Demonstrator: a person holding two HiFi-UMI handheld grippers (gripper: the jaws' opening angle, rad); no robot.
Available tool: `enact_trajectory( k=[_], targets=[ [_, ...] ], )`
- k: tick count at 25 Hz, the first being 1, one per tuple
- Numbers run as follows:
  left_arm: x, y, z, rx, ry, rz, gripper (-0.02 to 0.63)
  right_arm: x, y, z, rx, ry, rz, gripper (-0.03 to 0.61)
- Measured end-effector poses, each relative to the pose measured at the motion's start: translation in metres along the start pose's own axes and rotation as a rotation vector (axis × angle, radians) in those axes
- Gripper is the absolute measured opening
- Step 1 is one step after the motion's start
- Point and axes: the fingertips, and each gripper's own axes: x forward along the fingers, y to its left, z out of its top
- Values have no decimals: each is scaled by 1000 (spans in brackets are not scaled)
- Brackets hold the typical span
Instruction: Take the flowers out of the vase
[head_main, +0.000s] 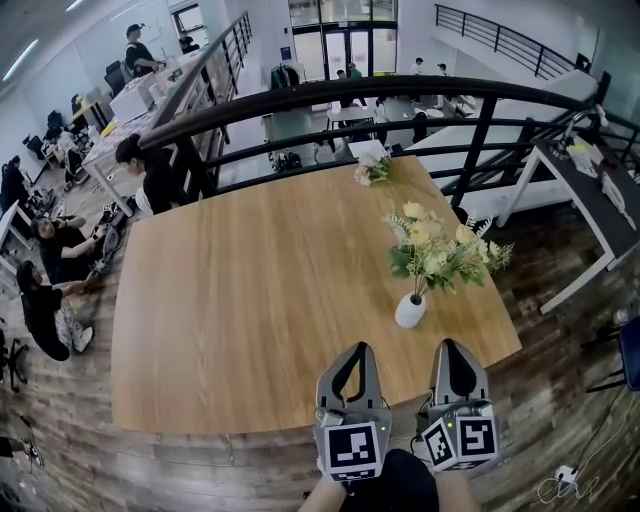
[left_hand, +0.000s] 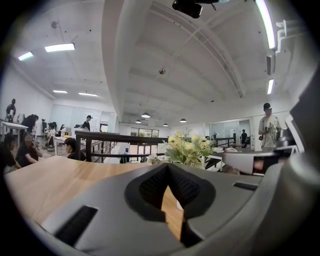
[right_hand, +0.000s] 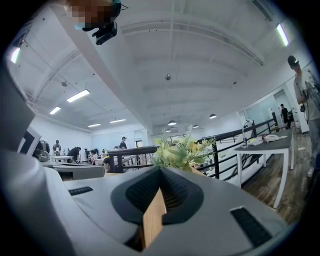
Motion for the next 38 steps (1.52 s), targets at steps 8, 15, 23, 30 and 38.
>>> enact_trajectory(
  k=[8, 15, 23, 30, 38],
  targets=[
    [8, 1, -10, -21, 29, -3, 15, 8, -1, -8, -3, 43, 2, -5],
    [13, 3, -16, -16, 37, 4, 15, 16, -1, -18, 9, 70, 9, -5],
    [35, 3, -21, -27, 78, 19, 15, 42, -12, -26, 23, 89, 27, 41],
    [53, 5, -25, -40, 99, 48, 15, 64, -29, -31, 23, 110, 25, 43],
    [73, 9, -31, -34, 117, 82, 15, 89, -34, -37, 48, 133, 64, 107]
  ],
)
